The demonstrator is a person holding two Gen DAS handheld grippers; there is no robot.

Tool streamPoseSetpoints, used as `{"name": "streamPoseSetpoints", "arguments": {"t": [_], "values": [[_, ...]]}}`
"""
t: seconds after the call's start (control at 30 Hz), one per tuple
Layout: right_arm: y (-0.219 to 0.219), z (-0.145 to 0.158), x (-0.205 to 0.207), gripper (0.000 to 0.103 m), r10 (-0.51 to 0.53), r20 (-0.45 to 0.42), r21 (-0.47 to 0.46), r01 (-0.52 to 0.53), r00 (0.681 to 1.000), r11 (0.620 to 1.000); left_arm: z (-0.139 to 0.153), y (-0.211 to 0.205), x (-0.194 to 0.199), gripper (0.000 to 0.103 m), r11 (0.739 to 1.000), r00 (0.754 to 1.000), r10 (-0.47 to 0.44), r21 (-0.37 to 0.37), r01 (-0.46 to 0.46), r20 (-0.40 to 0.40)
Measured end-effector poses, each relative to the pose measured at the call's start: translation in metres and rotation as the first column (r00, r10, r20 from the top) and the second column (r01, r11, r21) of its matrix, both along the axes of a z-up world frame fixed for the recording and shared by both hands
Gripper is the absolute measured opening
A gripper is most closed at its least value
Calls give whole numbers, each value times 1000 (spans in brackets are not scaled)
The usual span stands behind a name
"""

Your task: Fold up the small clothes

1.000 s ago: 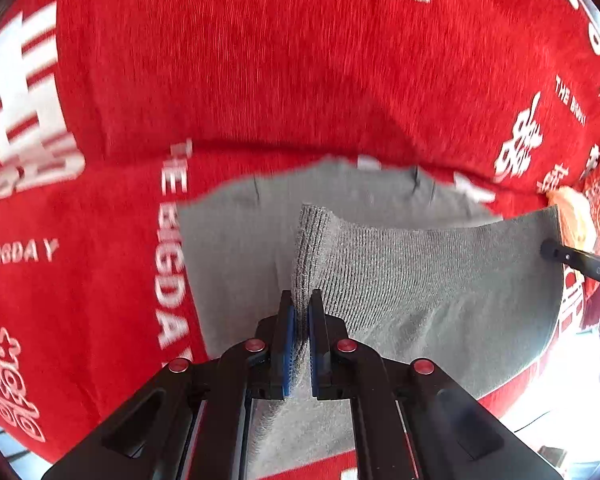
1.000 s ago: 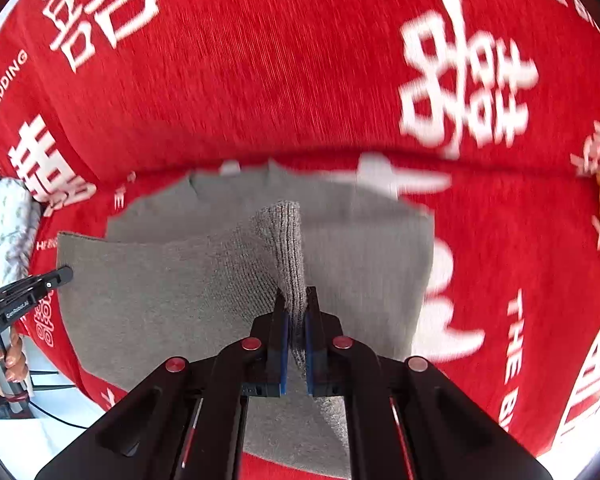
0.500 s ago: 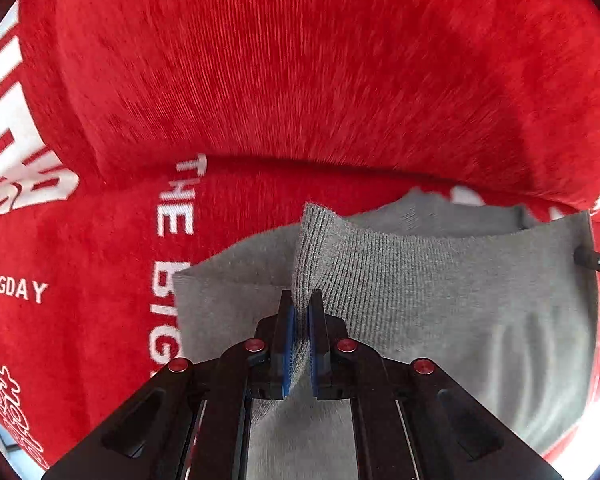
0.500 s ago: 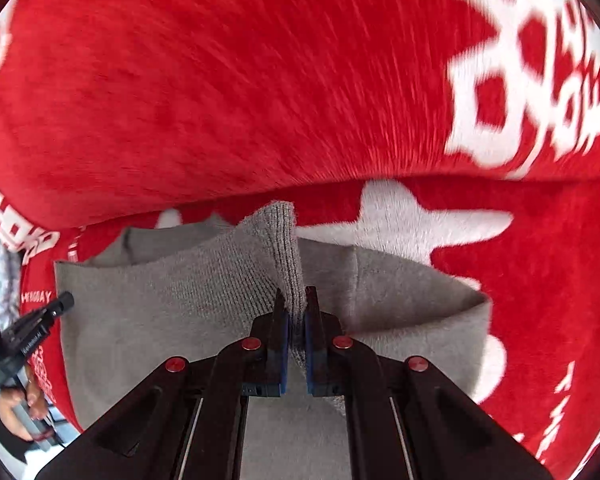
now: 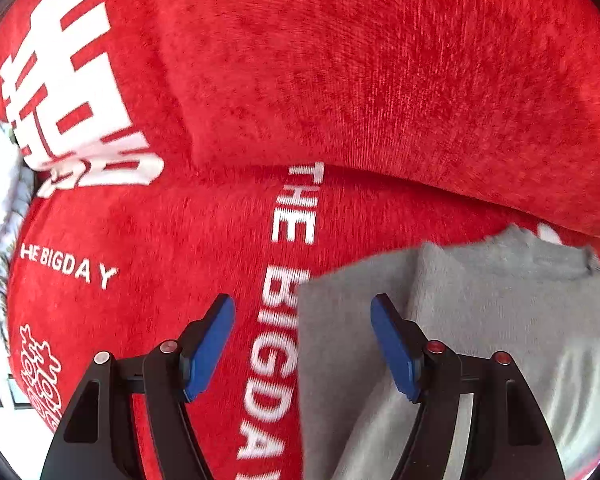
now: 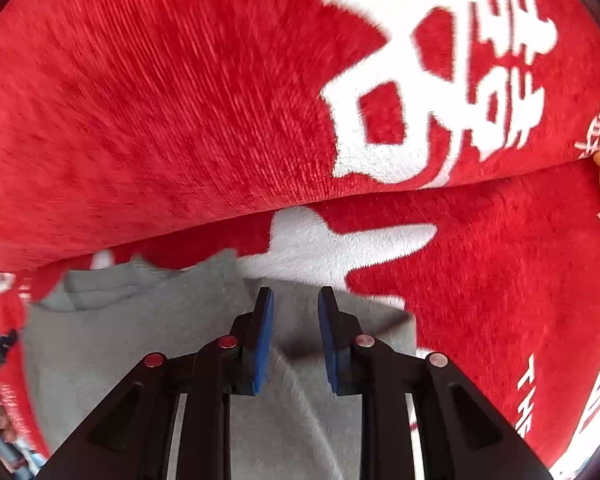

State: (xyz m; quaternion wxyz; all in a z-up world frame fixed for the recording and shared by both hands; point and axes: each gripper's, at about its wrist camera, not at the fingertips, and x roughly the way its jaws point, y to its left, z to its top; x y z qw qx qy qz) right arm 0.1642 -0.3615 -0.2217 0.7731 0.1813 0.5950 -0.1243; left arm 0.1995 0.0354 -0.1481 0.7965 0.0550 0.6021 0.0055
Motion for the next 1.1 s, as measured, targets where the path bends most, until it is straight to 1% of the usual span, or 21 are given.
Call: {"name": "streamPoseSetpoints", "arguments": {"t": [0.07,0.13,0.23,0.33,0.37,0.4,0.47,0.5,0.57,0.63,0.67,0.73,0.8,0.83,0.87,0.9,0.93,0.97,1.0,1.03,1.1], "values": [[5,12,-17,26,19,13,83,-20,1000,996,9,1,-14,72,999,999,-27,-38,26,-27],[18,21,-34,26,68,15,117,-70,998,991,10,1,-29,72,997,997,-45,-60,42,-56],[51,24,-72,26,152,-4,190,-148,988,971,6,-1,-61,72,995,990,-52,-91,41,-131],[65,19,-107,26,153,-42,296,-134,987,946,-1,6,-89,72,994,981,-32,-106,11,-190],[71,14,-126,28,137,-56,333,-111,989,936,-3,10,-100,72,993,977,-14,-119,-12,-214],[71,10,-146,32,101,-85,376,-62,991,925,-4,13,-109,72,991,974,0,-130,-31,-228],[62,1,-174,53,31,-125,405,22,992,914,-12,25,-124,72,979,959,47,-177,-100,-281],[54,0,-193,55,-40,-143,408,96,989,908,-16,30,-132,72,972,952,63,-197,-127,-299],[41,-7,-212,55,-136,-162,416,193,977,889,-23,34,-143,72,967,941,83,-203,-156,-327],[21,-14,-226,55,-253,-185,434,310,950,846,-29,34,-151,72,967,937,84,-198,-158,-338],[14,-20,-233,55,-312,-193,448,367,930,815,-31,34,-154,72,966,936,84,-203,-161,-342],[6,-31,-243,55,-381,-210,471,435,900,768,-35,33,-156,72,963,934,86,-210,-166,-346],[-5,-40,-247,55,-431,-222,490,482,874,726,-36,31,-156,71,961,941,84,-222,-164,-329],[-7,-43,-246,53,-446,-225,495,496,866,714,-35,30,-155,62,963,948,81,-220,-154,-309],[-10,-44,-244,25,-453,-226,492,502,862,711,-35,28,-156,50,966,954,68,-221,-137,-293],[-8,-44,-239,8,-437,-224,486,489,871,725,-34,25,-157,29,964,955,46,-238,-120,-293],[-8,-41,-234,10,-415,-220,473,469,883,746,-33,22,-156,21,962,955,31,-252,-108,-294],[-8,-29,-228,10,-377,-199,439,426,905,791,-29,18,-157,19,967,959,17,-238,-87,-282],[-5,-20,-222,9,-328,-177,399,373,928,838,-26,14,-159,13,973,964,-7,-222,-54,-266],[0,-14,-217,9,-300,-164,371,341,940,864,-24,10,-162,13,977,967,-26,-211,-30,-255],[-2,-14,-217,9,-277,-163,358,318,947,878,-27,10,-170,13,979,966,-37,-202,-16,-255]]}}
